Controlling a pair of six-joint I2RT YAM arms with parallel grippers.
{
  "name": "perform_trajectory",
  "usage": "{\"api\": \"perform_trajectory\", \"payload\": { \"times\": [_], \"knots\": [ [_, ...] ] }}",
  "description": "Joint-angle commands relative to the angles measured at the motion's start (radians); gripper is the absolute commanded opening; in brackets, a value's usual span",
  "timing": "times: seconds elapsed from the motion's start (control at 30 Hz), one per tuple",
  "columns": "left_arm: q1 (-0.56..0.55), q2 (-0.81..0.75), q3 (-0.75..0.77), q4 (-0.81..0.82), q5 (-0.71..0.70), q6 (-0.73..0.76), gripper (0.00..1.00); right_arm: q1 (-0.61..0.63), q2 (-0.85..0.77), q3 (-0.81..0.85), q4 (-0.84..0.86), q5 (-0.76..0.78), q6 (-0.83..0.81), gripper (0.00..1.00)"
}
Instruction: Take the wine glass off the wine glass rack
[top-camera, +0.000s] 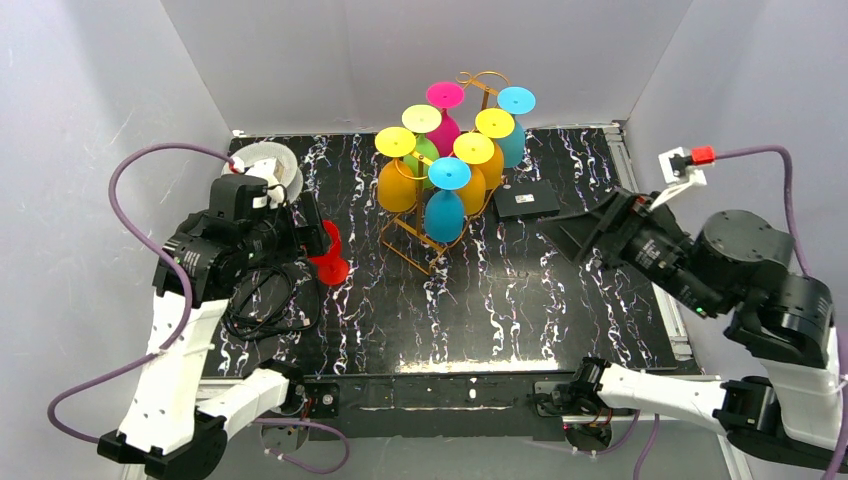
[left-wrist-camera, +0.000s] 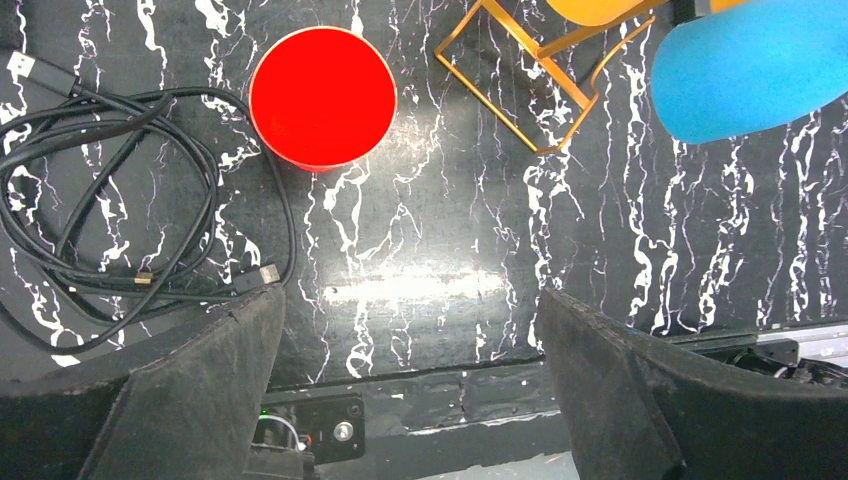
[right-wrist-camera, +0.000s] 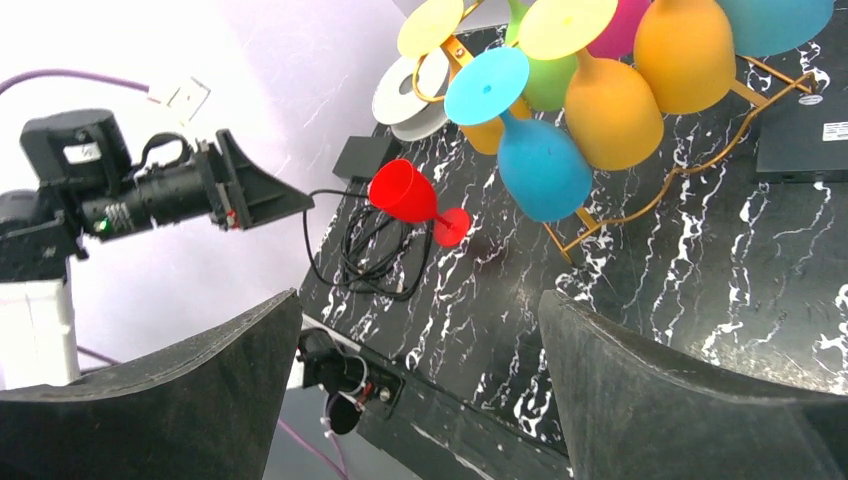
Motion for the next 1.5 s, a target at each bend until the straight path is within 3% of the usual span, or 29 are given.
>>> {"api": "perform_trajectory", "payload": {
  "times": [0.0,0.13,0.3,0.47,0.57,0.83,1.03,1.23,1.47],
  "knots": [
    [-0.003,-0.007,0.059,-0.106,-0.016,-0.045,0.98,0.002,0.063,-0.006,0.145,0.054,0.047,0.95],
    [-0.003,-0.006,0.121,-0.178,-0.018,-0.077,0.98,-0.072,0.144,0.021,0.169,-0.084,0.082,0.94],
    [-0.003,-0.027,0.123,-0.198,0.04,-0.103,0.98,-0.405,0.311,0.125,0.053,-0.5,0.199,0.84],
    [-0.003,-0.021,0.166,-0.202,0.041,-0.075,0.98,-0.535,0.339,0.149,0.119,-0.597,0.239,0.84],
    [-0.004,-0.003,0.199,-0.198,0.041,-0.053,0.98,-0.563,0.34,0.125,0.134,-0.631,0.256,0.82],
    [-0.003,0.035,0.221,-0.146,0.108,-0.098,0.98,-0.654,0.268,-0.151,0.358,-0.786,0.327,0.83],
    [-0.004,0.011,0.16,-0.069,0.099,-0.136,0.98,-0.72,0.266,-0.228,0.451,-0.844,0.31,0.77],
    [-0.003,0.012,0.18,-0.062,0.116,-0.161,0.98,-0.723,0.257,-0.346,0.586,-0.867,0.37,0.67],
    [-0.003,0.012,0.192,-0.033,0.146,-0.153,0.98,-0.723,0.269,-0.397,0.659,-0.864,0.387,0.63]
  ]
}}
